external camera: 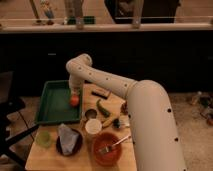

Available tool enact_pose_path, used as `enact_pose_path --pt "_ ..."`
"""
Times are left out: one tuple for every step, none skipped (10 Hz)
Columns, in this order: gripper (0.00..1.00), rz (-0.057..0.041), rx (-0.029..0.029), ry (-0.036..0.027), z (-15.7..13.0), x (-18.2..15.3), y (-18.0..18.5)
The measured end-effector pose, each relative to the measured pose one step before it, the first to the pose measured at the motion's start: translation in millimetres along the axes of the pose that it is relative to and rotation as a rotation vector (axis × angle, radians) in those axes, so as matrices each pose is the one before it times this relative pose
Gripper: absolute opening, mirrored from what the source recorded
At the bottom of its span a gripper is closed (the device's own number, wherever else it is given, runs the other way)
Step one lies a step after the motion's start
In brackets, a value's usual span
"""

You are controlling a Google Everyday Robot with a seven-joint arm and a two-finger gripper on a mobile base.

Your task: Place apple in table surface

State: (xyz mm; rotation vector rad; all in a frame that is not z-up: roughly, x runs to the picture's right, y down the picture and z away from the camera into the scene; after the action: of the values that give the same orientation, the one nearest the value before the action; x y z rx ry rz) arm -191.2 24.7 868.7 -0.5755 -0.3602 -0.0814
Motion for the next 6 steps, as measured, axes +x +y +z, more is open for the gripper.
enact_pose_path --pt "0.8 0.00073 -0.00348 -0.00381 1.28 -0.59 0.51" --pt "0.8 0.00139 -0.00549 -0.00205 1.81 0.3 0.73" --pt "0.8 0.00023 -0.00312 -0.00118 1.43 -0.5 0.64" --pt "0.8 -0.00065 -0.00346 -0.00087 2.38 -0.99 0.79" --pt "0.8 -0.00155 -0.00233 0.00162 2.79 -0.88 0.68" --pt "0.8 -0.00238 -0.00772 0.00433 5.32 -0.9 1.53"
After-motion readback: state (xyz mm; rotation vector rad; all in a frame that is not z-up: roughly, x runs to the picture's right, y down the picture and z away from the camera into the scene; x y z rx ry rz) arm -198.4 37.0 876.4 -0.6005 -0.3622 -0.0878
